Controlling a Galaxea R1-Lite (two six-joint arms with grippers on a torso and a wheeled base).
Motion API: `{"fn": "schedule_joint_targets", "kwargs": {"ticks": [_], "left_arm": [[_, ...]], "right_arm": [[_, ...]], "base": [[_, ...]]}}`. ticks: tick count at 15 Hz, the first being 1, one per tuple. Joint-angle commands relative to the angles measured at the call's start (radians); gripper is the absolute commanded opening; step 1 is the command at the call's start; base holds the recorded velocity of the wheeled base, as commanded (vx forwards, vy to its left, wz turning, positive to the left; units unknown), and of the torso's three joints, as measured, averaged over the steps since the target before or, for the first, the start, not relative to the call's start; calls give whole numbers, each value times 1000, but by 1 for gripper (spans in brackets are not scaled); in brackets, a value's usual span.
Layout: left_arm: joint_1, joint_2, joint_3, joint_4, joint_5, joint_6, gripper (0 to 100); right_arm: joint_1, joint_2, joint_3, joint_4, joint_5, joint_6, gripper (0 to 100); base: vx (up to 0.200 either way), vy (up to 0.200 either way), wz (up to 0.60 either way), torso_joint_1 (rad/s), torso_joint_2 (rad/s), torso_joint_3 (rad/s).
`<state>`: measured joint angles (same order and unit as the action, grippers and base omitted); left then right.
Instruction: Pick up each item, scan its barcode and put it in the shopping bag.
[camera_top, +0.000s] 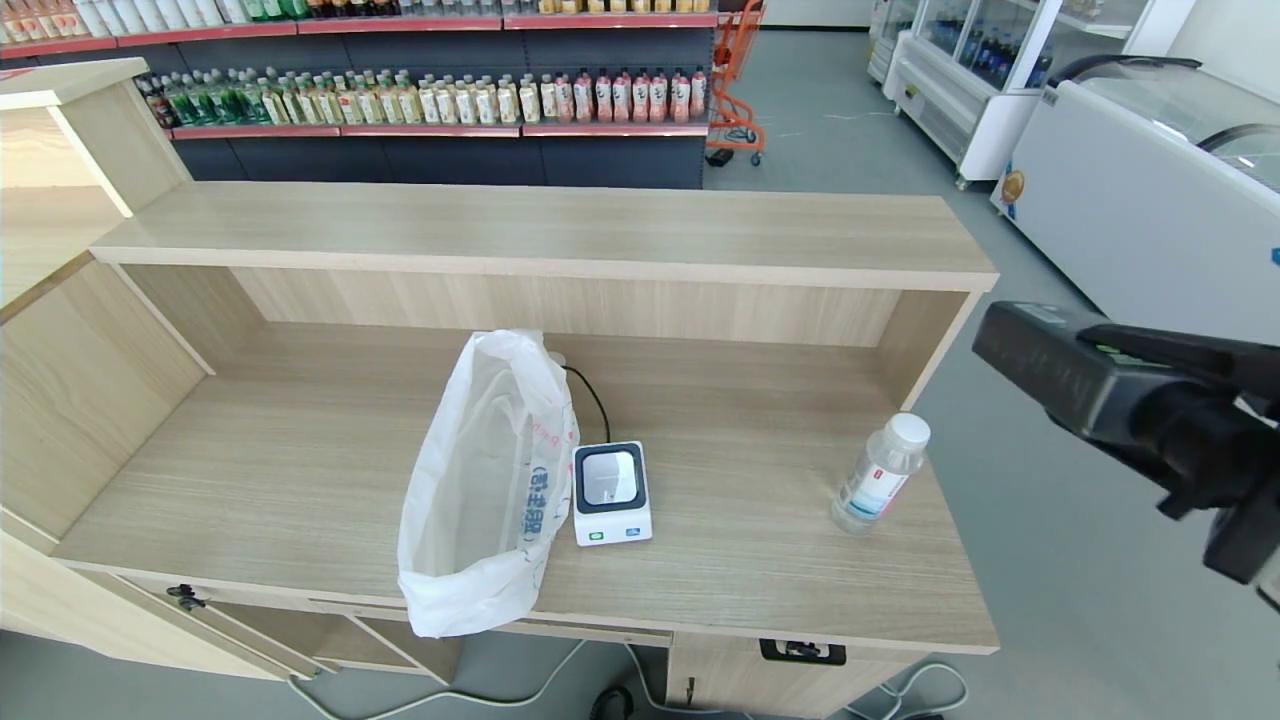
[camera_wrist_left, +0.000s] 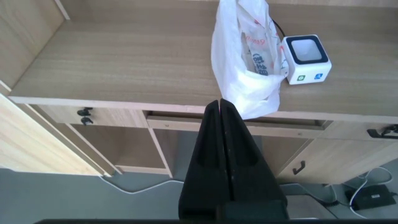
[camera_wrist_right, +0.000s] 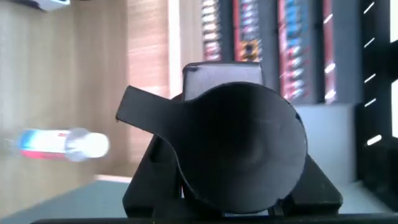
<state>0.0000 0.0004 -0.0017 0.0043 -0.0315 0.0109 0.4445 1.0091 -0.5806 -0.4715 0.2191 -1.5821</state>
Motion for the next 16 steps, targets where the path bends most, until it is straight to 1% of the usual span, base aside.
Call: {"fn": "schedule_joint_targets", "kwargs": {"ticks": [1,2,3,4,5,6,8,12,16], "left_arm": [[0,0,0,-1,-1,0,0],[0,1,0,0,-1,0,0],[0,1,0,0,1,0,0],[0,1,0,0,1,0,0],[0,1,0,0,1,0,0],[0,0,0,0,-1,0,0],[0,0,-1,0,1,0,0],[0,0,0,0,-1,0,0],[0,1,0,-1,1,0,0]], "right_arm": [[56,-239,82,-39,177,-400,0],[145,-254,94,-101,282,-604,0],[215,-251,113,-114,353,-743,0],[244,-253,134,-113,436,-848,0],[246,-257,160,-122,506,-894,0],[247,-281,176,-122,546,-931,0],[249,-334,188,-114,577,-964,0],[243,-359,188,-119,577,-964,0],[218,-353,186,-121,577,-961,0]], "base": [[0,0,0,0,0,0],[0,0,0,0,0,0],[0,0,0,0,0,0],[0,0,0,0,0,0],[0,0,0,0,0,0],[0,0,0,0,0,0],[0,0,0,0,0,0],[0,0,0,0,0,0],[0,0,0,0,0,0]]}}
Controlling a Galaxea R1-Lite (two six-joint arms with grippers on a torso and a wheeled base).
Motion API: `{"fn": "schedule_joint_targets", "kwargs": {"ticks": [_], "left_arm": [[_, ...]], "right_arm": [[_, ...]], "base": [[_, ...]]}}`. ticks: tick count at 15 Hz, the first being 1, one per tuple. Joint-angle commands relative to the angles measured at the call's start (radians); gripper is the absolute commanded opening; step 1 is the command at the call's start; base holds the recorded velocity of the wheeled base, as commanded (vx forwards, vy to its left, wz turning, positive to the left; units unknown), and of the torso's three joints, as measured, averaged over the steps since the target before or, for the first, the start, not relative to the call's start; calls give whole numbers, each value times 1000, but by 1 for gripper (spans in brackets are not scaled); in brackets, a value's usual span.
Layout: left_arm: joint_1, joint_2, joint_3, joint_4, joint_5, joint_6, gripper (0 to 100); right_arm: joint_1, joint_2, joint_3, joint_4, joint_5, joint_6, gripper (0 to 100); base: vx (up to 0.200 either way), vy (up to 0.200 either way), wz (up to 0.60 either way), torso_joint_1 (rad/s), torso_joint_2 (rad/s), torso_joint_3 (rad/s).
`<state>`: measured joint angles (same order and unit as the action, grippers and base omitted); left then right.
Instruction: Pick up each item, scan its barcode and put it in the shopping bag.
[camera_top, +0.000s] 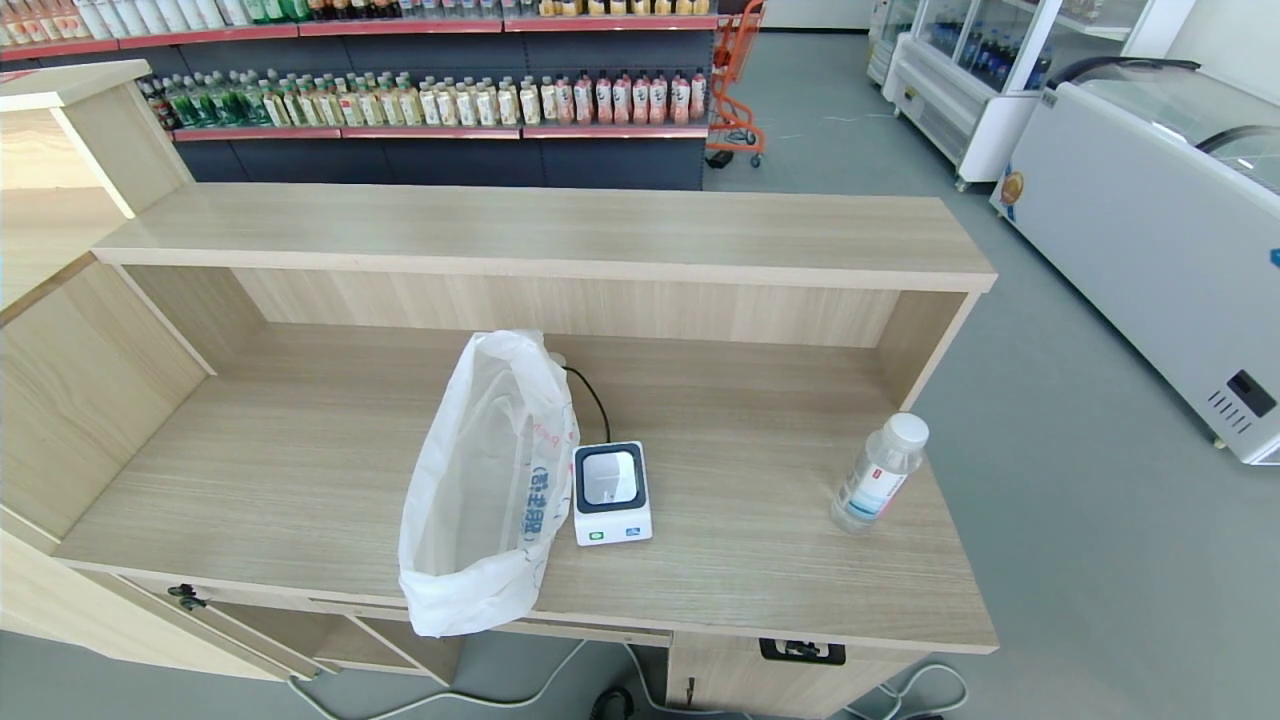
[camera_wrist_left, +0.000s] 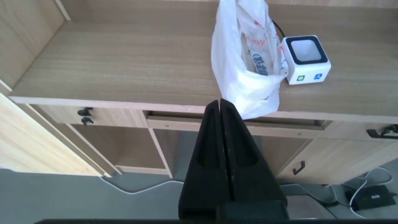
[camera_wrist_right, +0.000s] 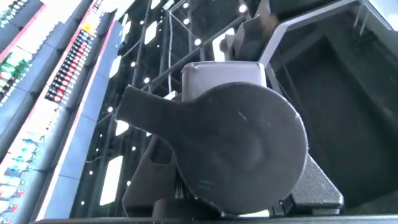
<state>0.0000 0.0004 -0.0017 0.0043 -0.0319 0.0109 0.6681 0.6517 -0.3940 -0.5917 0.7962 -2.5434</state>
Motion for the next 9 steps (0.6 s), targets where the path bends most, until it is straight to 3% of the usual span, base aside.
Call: {"fn": "schedule_joint_targets", "kwargs": {"ticks": [1,9], "left_arm": [[0,1,0,0,1,0,0],[0,0,0,0,0,0,0]], "right_arm": [[-5,3,1,3,0,2,0],[-25,11,27,21,-5,18,0]], "base": [[0,0,0,0,0,0],[0,0,0,0,0,0]]}}
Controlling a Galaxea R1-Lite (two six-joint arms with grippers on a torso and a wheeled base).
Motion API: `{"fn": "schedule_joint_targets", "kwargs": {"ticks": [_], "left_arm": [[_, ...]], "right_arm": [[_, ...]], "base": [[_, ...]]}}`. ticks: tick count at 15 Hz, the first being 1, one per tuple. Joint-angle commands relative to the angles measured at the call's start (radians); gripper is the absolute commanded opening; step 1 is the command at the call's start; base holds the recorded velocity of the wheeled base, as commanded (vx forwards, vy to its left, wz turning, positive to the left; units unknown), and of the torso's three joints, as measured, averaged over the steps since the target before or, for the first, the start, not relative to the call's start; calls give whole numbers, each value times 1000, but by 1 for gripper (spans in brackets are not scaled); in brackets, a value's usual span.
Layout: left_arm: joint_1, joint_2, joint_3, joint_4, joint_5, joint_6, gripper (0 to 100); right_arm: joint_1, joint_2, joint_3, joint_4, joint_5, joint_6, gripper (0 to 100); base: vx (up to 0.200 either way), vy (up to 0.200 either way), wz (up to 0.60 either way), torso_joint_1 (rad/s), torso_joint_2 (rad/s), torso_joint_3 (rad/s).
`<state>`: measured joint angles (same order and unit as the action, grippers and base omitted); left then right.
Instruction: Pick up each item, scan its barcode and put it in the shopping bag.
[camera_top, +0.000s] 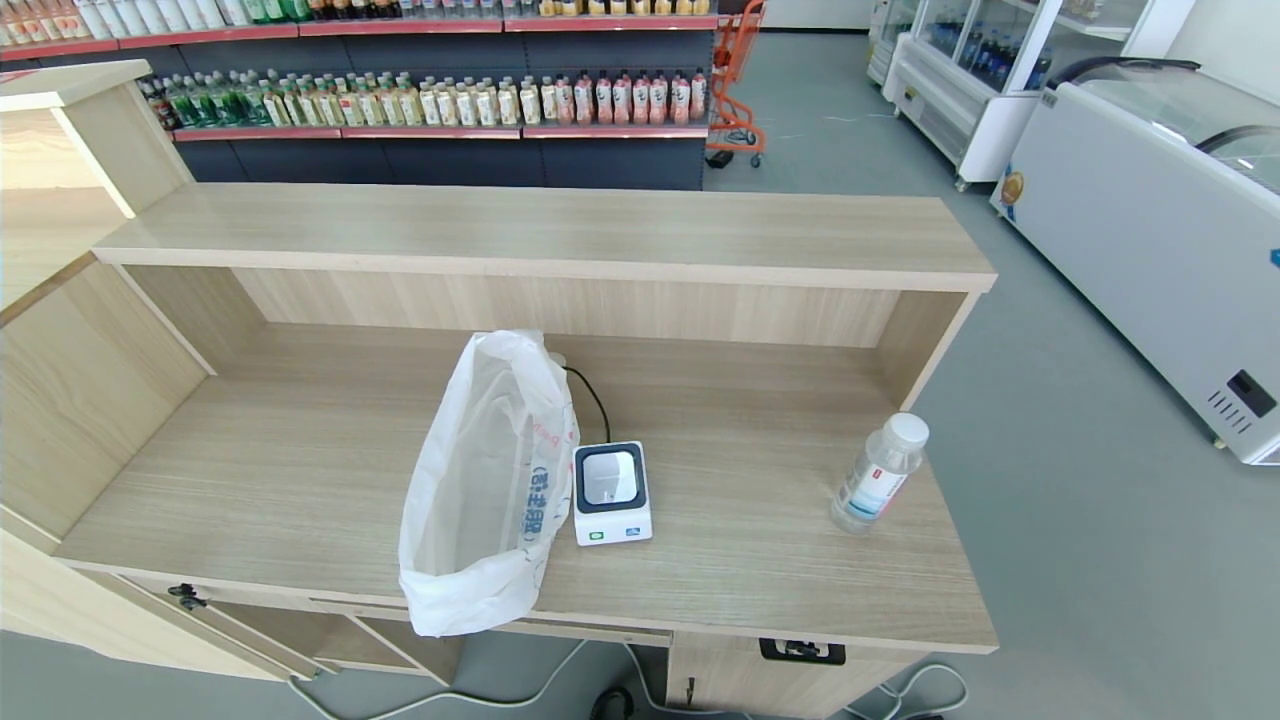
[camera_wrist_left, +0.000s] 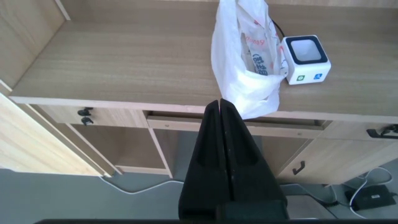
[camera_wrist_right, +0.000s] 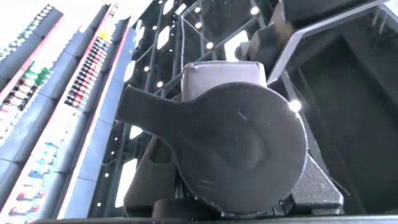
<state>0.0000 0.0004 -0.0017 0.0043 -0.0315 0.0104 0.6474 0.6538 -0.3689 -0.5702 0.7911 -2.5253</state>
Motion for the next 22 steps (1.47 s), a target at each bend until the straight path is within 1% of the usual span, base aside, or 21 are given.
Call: {"fn": "schedule_joint_targets", "kwargs": {"ticks": [1,3,5,10,12,13,14,15,16,17,18,19,20,21,22], "left_arm": [[0,0,0,0,-1,0,0],[0,0,0,0,1,0,0],[0,1,0,0,-1,0,0],[0,1,0,0,1,0,0],[0,0,0,0,1,0,0],[0,1,0,0,-1,0,0],[0,0,0,0,-1,0,0],[0,0,-1,0,-1,0,0],[0,1,0,-1,1,0,0],[0,0,0,0,-1,0,0],[0,0,0,0,1,0,0],[0,1,0,0,1,0,0],[0,1,0,0,-1,0,0],[0,0,0,-1,-1,0,0],[0,0,0,0,1,0,0]], "right_arm": [[-8,13,5,0,0,0,0],[-9,13,5,7,0,2,0],[-35,12,5,61,0,3,0],[-52,12,5,66,4,5,0],[-54,13,5,67,-3,28,0],[-80,36,-11,75,-52,145,0],[-147,98,-51,108,-188,448,0],[-203,107,-68,144,-345,841,0],[-229,101,-88,151,-586,1201,0],[-236,95,-107,155,-762,1323,0],[-238,95,-105,155,-771,1329,0],[-331,52,-19,161,-790,1560,0],[-335,41,-16,185,-786,1749,0],[-336,56,-36,233,-786,1890,0],[-336,75,-53,256,-791,1982,0]], "base": [[0,0,0,0,0,0],[0,0,0,0,0,0],[0,0,0,0,0,0],[0,0,0,0,0,0],[0,0,0,0,0,0],[0,0,0,0,0,0],[0,0,0,0,0,0],[0,0,0,0,0,0],[0,0,0,0,0,0],[0,0,0,0,0,0],[0,0,0,0,0,0],[0,0,0,0,0,0],[0,0,0,0,0,0],[0,0,0,0,0,0],[0,0,0,0,0,0]]}}
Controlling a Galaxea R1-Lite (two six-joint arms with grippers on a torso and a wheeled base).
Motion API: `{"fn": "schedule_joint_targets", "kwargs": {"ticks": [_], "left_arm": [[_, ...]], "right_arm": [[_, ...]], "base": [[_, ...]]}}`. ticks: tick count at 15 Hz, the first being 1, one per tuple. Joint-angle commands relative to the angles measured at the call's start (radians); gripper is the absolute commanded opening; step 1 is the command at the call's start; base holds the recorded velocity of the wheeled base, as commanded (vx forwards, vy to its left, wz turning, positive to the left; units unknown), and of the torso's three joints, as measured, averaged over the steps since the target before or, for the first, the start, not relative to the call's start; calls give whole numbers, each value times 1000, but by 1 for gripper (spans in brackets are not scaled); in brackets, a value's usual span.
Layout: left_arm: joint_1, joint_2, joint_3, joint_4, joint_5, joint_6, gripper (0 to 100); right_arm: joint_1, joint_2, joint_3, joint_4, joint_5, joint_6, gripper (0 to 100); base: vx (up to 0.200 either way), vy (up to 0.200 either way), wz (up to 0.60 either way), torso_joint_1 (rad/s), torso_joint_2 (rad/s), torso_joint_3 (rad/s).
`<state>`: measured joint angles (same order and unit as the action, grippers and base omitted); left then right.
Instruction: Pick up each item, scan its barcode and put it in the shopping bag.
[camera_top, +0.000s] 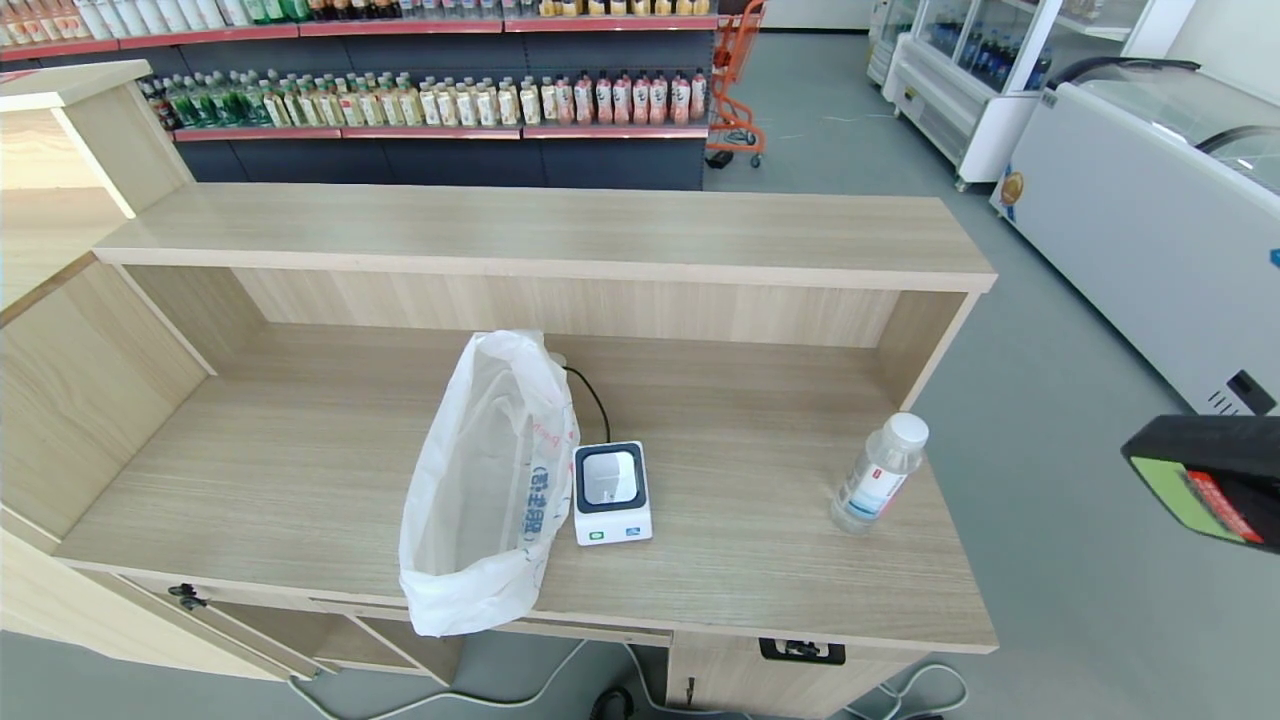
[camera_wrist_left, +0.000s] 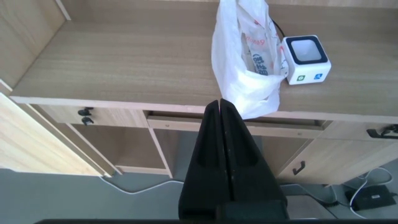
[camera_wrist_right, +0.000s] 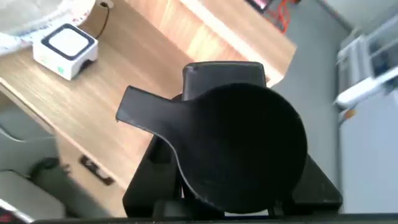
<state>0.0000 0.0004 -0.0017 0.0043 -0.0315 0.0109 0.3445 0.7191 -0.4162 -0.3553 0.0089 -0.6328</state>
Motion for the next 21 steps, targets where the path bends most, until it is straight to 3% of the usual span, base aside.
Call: {"fn": "schedule_joint_targets", "kwargs": {"ticks": [1,2,3,5,6,10,21], "left_arm": [[0,0,0,0,1,0,0],[0,1,-1,0,-1,0,0],[0,0,0,0,1,0,0],[0,0,0,0,-1,0,0],[0,1,0,0,1,0,0],[0,1,0,0,-1,0,0],[0,0,0,0,-1,4,0]], "right_arm": [[-32,42,-41,64,-4,258,0],[-33,118,-110,141,-4,535,0],[-30,175,-170,202,8,709,0],[-32,279,-280,251,114,1032,0],[-42,316,-294,248,149,1082,0],[-39,332,-271,246,243,1087,0],[-88,287,-274,295,235,995,0]], "base": [[0,0,0,0,0,0],[0,0,0,0,0,0],[0,0,0,0,0,0],[0,0,0,0,0,0],[0,0,0,0,0,0],[0,0,0,0,0,0],[0,0,0,0,0,0]]}}
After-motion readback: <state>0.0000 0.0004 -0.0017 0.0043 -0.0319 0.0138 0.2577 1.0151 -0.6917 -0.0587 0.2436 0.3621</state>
